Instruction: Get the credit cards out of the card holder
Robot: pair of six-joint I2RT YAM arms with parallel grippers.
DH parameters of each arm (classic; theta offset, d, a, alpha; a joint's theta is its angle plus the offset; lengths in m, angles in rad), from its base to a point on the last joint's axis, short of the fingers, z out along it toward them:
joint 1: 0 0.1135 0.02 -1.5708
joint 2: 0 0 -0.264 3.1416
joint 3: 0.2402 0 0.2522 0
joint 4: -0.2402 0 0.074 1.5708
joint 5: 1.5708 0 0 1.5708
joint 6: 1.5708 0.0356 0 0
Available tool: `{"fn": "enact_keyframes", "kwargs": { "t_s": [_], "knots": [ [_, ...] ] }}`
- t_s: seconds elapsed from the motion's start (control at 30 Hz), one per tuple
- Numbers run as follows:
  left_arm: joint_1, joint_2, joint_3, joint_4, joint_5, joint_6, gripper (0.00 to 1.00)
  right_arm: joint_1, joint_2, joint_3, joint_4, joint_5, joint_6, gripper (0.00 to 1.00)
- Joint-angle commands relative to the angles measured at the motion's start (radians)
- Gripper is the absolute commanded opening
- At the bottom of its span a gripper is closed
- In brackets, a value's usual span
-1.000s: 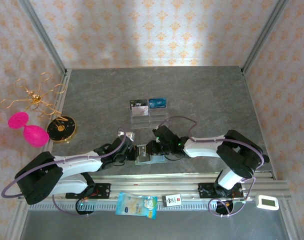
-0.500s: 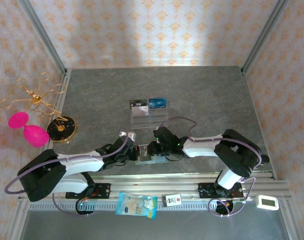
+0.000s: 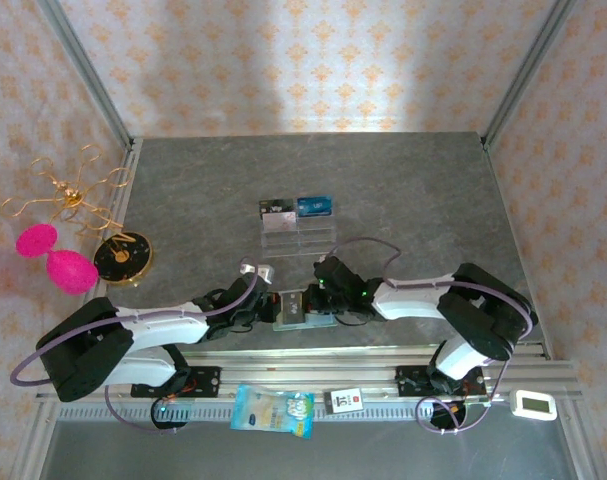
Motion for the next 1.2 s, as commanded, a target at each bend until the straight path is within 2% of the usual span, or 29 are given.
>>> {"fn": "enact_keyframes", "kwargs": {
  "t_s": [0.0, 0.2, 0.33, 0.4, 0.47, 0.53, 0.6, 0.63, 0.7, 0.77, 0.93, 1.03, 1.17],
  "knots": [
    [0.000, 0.006, -0.019, -0.065, -0.015, 0.012, 0.00, -0.001, -0.052, -0.039, -0.043, 0.086, 0.021, 0.00],
    [0.003, -0.066, 0.007, -0.089, -0.016, 0.031, 0.00, -0.003, -0.058, -0.063, -0.026, 0.070, 0.012, 0.00],
    [-0.038, -0.098, 0.054, -0.061, 0.000, 0.031, 0.01, -0.002, -0.046, -0.057, -0.005, 0.049, 0.003, 0.00],
    [-0.057, -0.065, 0.067, -0.030, 0.016, 0.029, 0.13, 0.002, -0.027, -0.044, 0.004, 0.027, -0.013, 0.00],
    [-0.064, -0.013, 0.076, -0.010, 0.036, 0.027, 0.16, 0.011, -0.002, -0.025, 0.003, 0.018, -0.019, 0.00],
    [-0.067, 0.042, 0.083, -0.005, 0.041, 0.026, 0.14, 0.015, 0.016, -0.014, 0.004, 0.012, -0.021, 0.00],
    [-0.067, 0.079, 0.092, -0.047, 0.014, 0.022, 0.05, 0.016, 0.018, -0.013, 0.002, 0.014, -0.019, 0.00],
    [-0.066, 0.090, 0.092, -0.062, 0.001, 0.021, 0.00, 0.016, 0.012, -0.016, -0.001, 0.018, -0.018, 0.04],
    [-0.066, 0.085, 0.076, -0.054, 0.001, 0.014, 0.00, 0.013, -0.004, -0.025, -0.001, 0.026, -0.014, 0.15],
    [-0.066, 0.073, 0.060, -0.032, 0.009, 0.007, 0.00, 0.004, -0.017, -0.042, 0.013, 0.018, -0.005, 0.18],
    [-0.066, 0.083, 0.061, -0.031, 0.013, 0.009, 0.00, -0.007, 0.005, -0.053, 0.050, -0.021, 0.000, 0.14],
    [-0.066, 0.085, 0.058, -0.029, 0.012, 0.007, 0.00, -0.008, 0.016, -0.046, 0.039, -0.016, 0.003, 0.00],
    [-0.064, 0.077, 0.051, -0.033, 0.001, 0.005, 0.00, -0.015, -0.037, -0.072, 0.016, 0.036, 0.029, 0.00]
  ]
}}
